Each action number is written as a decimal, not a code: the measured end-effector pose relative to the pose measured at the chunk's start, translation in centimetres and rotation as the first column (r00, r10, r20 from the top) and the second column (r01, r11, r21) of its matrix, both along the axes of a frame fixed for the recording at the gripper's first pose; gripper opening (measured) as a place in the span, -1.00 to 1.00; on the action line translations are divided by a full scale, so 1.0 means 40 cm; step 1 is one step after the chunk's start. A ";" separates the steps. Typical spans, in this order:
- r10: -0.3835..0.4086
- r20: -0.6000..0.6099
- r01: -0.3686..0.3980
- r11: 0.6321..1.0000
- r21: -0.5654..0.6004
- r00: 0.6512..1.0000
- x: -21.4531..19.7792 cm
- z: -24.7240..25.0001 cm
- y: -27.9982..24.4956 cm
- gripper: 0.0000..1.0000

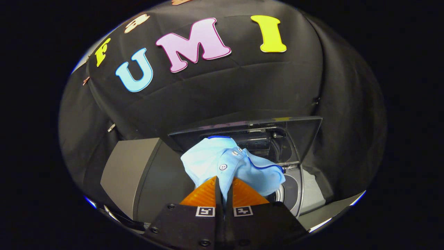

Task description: Put the clothes into the washing machine and then close the washing machine lid.

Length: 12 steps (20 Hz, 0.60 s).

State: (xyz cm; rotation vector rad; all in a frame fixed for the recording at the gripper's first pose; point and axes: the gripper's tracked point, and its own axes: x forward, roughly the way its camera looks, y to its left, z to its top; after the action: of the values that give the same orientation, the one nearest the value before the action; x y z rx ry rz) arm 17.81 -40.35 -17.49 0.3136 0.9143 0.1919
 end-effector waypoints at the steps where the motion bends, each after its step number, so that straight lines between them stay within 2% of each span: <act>1: 0.007 -0.008 -0.007 1.000 -0.010 1.000 -0.005 -0.019 0.005 -0.90; 5: 0.020 -0.049 -0.023 0.999 -0.050 0.999 -0.022 -0.095 0.015 -0.90; 12: -0.011 -0.152 -0.004 0.995 -0.101 0.988 -0.059 -0.249 -0.004 -0.90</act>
State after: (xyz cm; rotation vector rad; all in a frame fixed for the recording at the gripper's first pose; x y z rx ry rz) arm 15.46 -40.49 -27.45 0.2383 1.0712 0.1187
